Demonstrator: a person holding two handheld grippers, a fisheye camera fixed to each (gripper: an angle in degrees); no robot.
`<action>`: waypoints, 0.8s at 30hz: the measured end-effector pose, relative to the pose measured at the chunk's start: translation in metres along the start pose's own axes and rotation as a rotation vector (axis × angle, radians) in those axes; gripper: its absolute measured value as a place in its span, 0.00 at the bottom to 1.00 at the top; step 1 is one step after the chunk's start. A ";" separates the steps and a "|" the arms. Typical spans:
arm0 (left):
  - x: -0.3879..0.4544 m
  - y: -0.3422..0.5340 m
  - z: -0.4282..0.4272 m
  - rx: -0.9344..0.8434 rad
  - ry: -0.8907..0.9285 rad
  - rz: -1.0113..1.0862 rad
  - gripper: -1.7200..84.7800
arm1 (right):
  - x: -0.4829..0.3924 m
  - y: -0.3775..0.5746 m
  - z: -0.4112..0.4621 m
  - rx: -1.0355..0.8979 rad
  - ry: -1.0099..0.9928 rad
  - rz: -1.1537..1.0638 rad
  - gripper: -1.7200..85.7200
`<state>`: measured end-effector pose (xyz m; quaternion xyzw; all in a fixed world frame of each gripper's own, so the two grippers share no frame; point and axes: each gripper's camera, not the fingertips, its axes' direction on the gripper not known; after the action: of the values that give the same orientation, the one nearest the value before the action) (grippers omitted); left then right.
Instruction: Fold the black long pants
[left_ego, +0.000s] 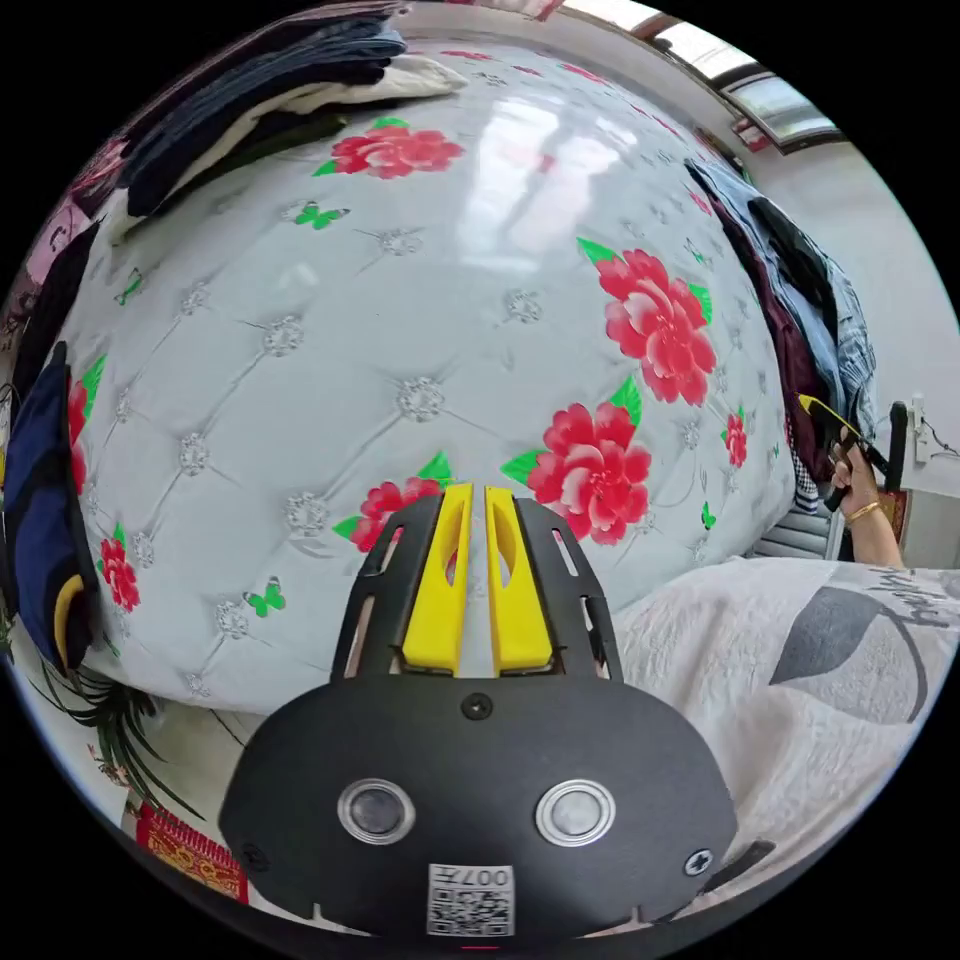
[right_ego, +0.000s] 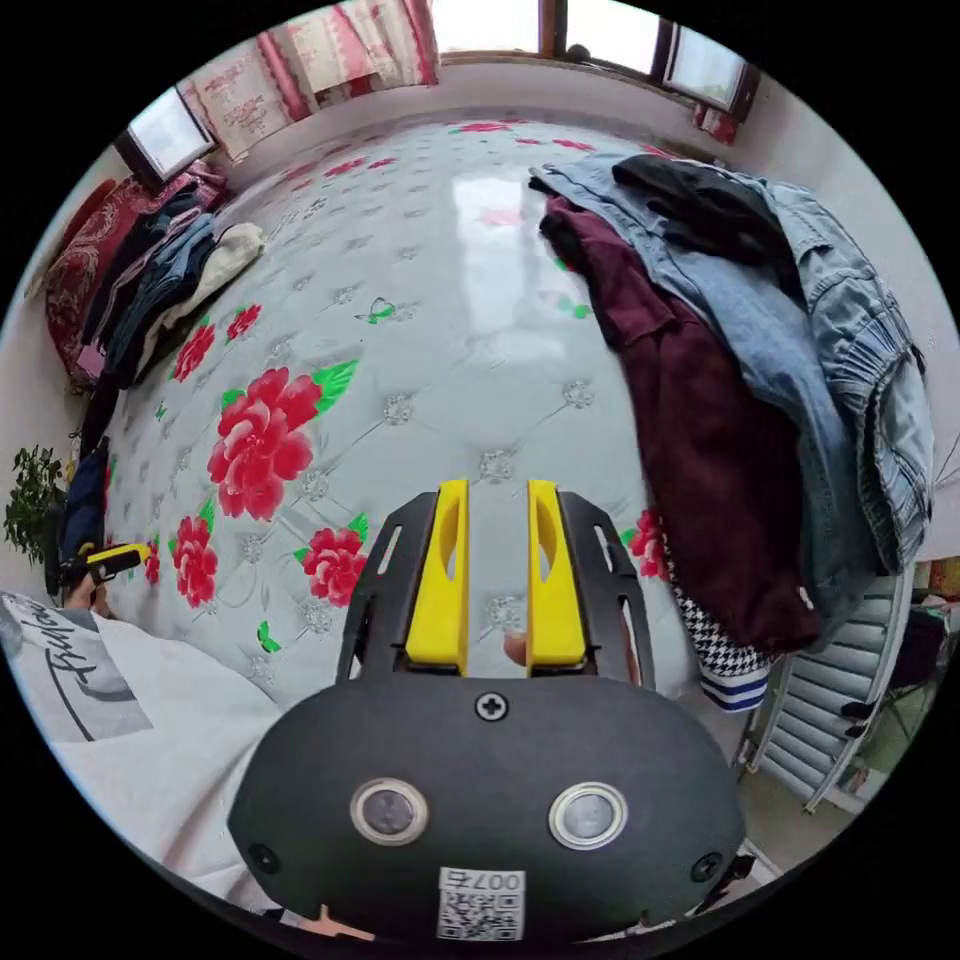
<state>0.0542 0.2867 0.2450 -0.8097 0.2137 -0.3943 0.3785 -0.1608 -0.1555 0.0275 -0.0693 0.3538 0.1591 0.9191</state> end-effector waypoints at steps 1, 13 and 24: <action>0.012 -0.002 0.001 -0.008 -0.007 0.029 0.02 | 0.007 0.002 -0.011 0.033 0.034 0.021 0.12; 0.064 0.001 0.012 0.025 -0.038 -0.015 0.01 | 0.051 -0.018 -0.105 0.264 0.102 0.159 0.12; 0.078 0.002 0.026 0.034 -0.076 -0.198 0.01 | -0.024 -0.176 -0.122 0.278 0.171 -0.111 0.12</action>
<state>0.1215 0.2467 0.2697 -0.8347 0.1114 -0.4025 0.3589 -0.1946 -0.3564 -0.0440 0.0258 0.4449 0.0513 0.8937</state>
